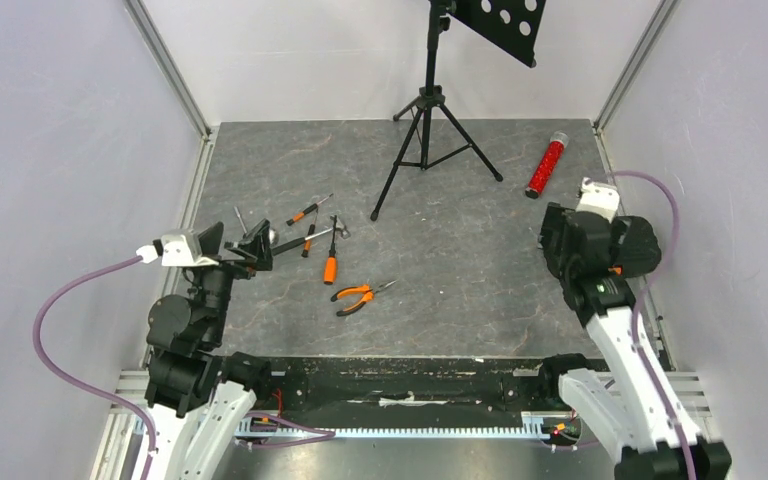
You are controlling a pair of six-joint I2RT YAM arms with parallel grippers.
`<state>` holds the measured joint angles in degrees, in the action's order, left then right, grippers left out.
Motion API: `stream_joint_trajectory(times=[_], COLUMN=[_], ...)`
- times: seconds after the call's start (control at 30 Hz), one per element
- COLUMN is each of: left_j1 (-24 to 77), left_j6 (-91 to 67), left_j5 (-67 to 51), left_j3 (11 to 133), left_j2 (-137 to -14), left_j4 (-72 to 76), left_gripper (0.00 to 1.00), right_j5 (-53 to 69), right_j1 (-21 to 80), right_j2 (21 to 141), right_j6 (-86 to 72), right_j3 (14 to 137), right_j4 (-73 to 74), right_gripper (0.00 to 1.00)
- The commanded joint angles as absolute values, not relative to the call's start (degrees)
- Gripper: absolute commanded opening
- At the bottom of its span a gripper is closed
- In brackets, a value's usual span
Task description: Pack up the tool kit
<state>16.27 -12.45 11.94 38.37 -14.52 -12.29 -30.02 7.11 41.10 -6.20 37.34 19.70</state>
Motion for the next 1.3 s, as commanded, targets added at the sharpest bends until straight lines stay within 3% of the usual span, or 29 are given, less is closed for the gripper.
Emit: stream_joint_trajectory(times=[0.0,0.53,1.03,1.27], left_j1=[16.67,20.36,20.57,20.65], left_j6=[-12.49,-10.81,-10.72,-10.63], left_j5=[13.18,14.75,14.59,14.68], left_j3=[38.26,37.81,37.76,37.71], left_j2=[-12.26,-8.53,-8.52,-8.53], left_j4=[-13.22,-13.88,-13.86,-13.88], left_gripper=[1.0,1.0,1.0,1.0], right_j5=[-28.21,-13.92,-5.83,-10.04], right_j1=[6.91,2.35,0.31,0.3], right_j2=[52.83,73.64,78.66,77.6], right_j6=[-7.29,-1.86,-2.33,-3.05], right_j3=[44.09,51.5,47.04,45.0], right_j4=[26.76,24.54,23.22,22.67], right_gripper=[0.98,0.98,0.98,0.98])
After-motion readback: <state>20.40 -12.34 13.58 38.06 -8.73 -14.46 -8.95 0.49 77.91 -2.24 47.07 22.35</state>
